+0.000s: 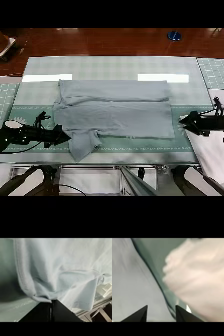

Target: Fold the shirts.

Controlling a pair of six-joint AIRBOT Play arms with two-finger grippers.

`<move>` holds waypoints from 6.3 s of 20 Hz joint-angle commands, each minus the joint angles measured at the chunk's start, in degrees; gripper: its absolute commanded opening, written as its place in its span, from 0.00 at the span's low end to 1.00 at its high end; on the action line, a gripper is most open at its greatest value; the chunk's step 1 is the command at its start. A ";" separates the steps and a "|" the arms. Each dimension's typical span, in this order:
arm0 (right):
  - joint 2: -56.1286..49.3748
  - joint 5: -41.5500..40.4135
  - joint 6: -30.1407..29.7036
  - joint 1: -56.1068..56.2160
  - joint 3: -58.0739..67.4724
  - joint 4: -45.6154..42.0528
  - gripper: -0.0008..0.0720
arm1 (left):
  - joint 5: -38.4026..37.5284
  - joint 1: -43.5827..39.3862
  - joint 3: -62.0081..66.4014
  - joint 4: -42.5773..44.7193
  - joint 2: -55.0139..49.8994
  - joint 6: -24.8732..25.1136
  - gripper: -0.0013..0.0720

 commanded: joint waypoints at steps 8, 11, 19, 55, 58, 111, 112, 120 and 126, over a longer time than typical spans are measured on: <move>-2.36 0.92 4.61 8.74 -3.30 -7.08 0.57 | 0.35 -0.31 0.00 0.39 -0.22 0.15 0.04; -5.86 -1.84 1.33 8.74 -3.30 0.02 0.57 | 0.72 -0.31 0.00 0.39 -0.22 0.15 0.04; -10.78 -3.10 -12.13 8.72 -1.66 14.16 0.05 | 3.91 -1.38 1.70 -3.02 0.02 0.17 0.04; -39.36 -0.81 -5.33 4.70 42.23 13.55 0.57 | 10.29 -4.66 40.15 3.87 -9.44 -6.97 0.71; -39.50 -4.68 -5.68 8.81 40.33 13.66 0.57 | 21.62 -12.28 27.71 1.36 1.18 -6.99 0.71; -4.76 -11.34 0.50 45.38 33.44 14.38 0.05 | 0.44 -33.48 59.49 31.21 -12.11 -24.81 0.04; -9.44 -12.09 0.48 48.11 37.03 14.38 0.05 | 3.82 -32.15 51.89 31.19 -4.83 -24.96 0.04; -39.87 -14.82 1.51 59.58 59.01 14.23 0.05 | 16.70 -32.09 11.02 18.45 29.31 -30.77 0.04; -49.05 -14.12 3.69 62.25 65.44 14.71 0.21 | 22.23 -32.09 7.74 15.65 27.61 -30.75 0.04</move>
